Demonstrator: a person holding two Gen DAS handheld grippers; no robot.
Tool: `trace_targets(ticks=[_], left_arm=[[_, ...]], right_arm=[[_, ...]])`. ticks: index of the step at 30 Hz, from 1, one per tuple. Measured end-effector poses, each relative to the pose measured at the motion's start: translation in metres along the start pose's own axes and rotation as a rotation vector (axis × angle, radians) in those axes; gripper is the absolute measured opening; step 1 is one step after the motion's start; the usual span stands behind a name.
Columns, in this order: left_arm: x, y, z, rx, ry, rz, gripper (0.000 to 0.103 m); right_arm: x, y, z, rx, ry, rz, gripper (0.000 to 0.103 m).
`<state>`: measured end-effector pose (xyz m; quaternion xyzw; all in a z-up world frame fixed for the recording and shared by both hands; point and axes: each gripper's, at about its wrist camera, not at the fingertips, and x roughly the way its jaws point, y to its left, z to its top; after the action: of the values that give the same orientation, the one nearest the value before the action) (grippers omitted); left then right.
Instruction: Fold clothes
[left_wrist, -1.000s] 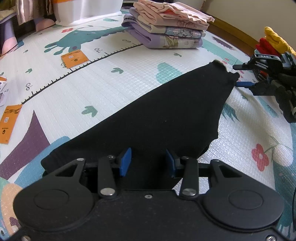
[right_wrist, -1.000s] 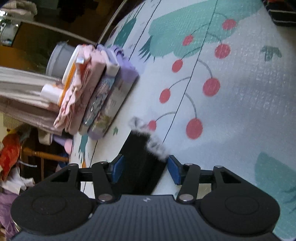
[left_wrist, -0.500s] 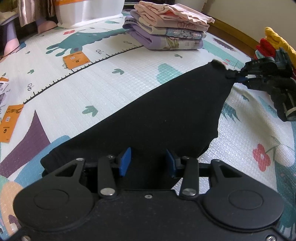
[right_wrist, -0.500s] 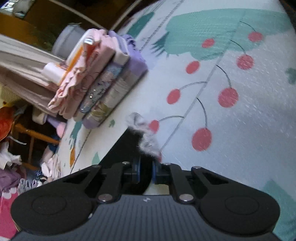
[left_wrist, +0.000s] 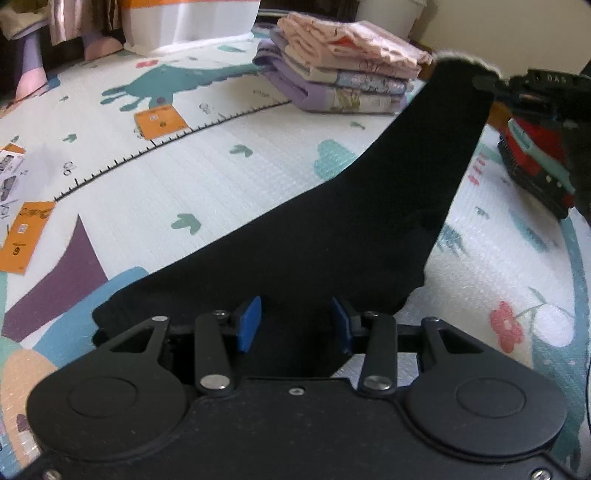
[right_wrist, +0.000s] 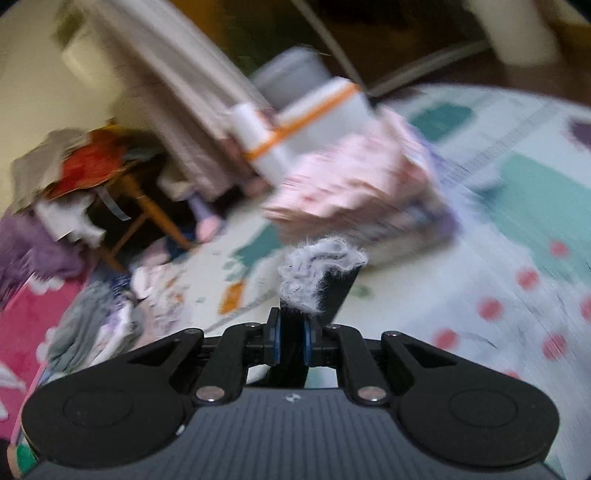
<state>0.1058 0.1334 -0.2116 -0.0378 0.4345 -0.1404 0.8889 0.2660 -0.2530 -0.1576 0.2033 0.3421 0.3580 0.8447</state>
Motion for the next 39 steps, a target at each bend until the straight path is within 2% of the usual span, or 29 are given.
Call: trace_targets(ticks=[4,8,11,14,21,24,32,36,37,39], left_arm=[[-0.02,0.008,-0.003,-0.039,-0.027,-0.024,0.041],[-0.043,0.022,-0.006,-0.13,-0.059,-0.068,0.041],[-0.06,0.034,-0.01,-0.197,-0.087,-0.088,0.041],[-0.076,0.045,-0.017,-0.241,-0.11,-0.076,0.041],[-0.1,0.075,-0.051,-0.384,-0.143,-0.037,0.041],[-0.104,0.083,-0.064,-0.432,-0.136,-0.031,0.041],[-0.116,0.093,-0.08,-0.449,-0.123,-0.024,0.041],[-0.118,0.095,-0.084,-0.452,-0.121,-0.023,0.041],[-0.118,0.095,-0.083,-0.452,-0.122,-0.022,0.041],[-0.118,0.096,-0.08,-0.449,-0.126,-0.018,0.041]], right_arm=[[0.009,0.045,0.007,-0.123,0.014,0.086,0.013],[0.022,0.09,0.01,-0.215,0.039,0.168,0.013],[0.037,0.117,0.008,-0.267,0.067,0.204,0.013],[0.055,0.144,0.001,-0.326,0.113,0.229,0.013],[0.098,0.21,-0.042,-0.6,0.251,0.26,0.013],[0.111,0.231,-0.067,-0.691,0.284,0.269,0.013],[0.13,0.258,-0.127,-0.896,0.322,0.267,0.013],[0.134,0.264,-0.156,-1.018,0.306,0.252,0.013],[0.135,0.266,-0.163,-1.054,0.3,0.246,0.014],[0.14,0.268,-0.181,-1.132,0.321,0.239,0.022]])
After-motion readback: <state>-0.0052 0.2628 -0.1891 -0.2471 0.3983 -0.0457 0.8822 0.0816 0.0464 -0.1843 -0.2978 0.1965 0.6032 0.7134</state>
